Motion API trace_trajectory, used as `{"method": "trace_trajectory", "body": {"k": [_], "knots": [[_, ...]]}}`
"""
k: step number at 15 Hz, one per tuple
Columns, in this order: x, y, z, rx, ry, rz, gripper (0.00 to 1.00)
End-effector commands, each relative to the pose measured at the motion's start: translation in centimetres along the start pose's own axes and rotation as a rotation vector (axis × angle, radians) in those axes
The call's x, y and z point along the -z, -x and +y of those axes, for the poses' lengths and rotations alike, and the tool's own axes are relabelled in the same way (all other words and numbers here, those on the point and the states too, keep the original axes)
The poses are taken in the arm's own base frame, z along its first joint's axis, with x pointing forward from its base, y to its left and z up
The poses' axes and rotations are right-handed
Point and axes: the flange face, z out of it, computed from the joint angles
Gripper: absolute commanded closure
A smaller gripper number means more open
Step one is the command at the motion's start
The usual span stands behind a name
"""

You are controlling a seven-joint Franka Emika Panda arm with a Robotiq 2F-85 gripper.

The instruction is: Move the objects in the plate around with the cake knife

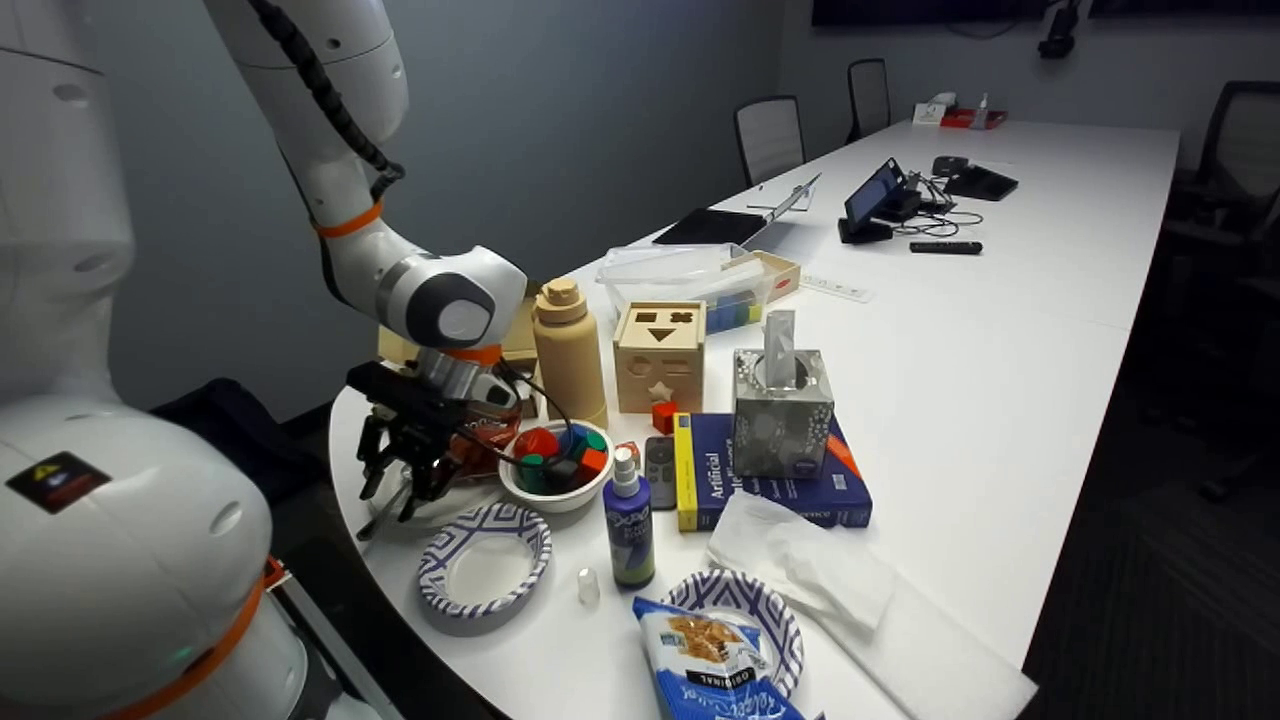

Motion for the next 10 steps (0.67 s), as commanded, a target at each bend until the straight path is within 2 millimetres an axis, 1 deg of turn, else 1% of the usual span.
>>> {"method": "trace_trajectory", "body": {"k": [1, 2, 4, 6, 9, 10], "knots": [[1.1, 0.5, 0.1, -0.03, -0.012, 0.044, 0.08], [1.6, 0.6, 0.1, -0.041, -0.019, 0.055, 0.01], [2.7, 1.2, 0.0, -0.06, -0.037, 0.082, 0.0], [4.1, 2.2, -0.7, -0.082, -0.062, 0.113, 0.0], [5.9, 4.4, -2.1, -0.117, -0.083, 0.171, 0.0], [6.3, 5.6, -2.6, -0.126, -0.082, 0.197, 0.0]]}}
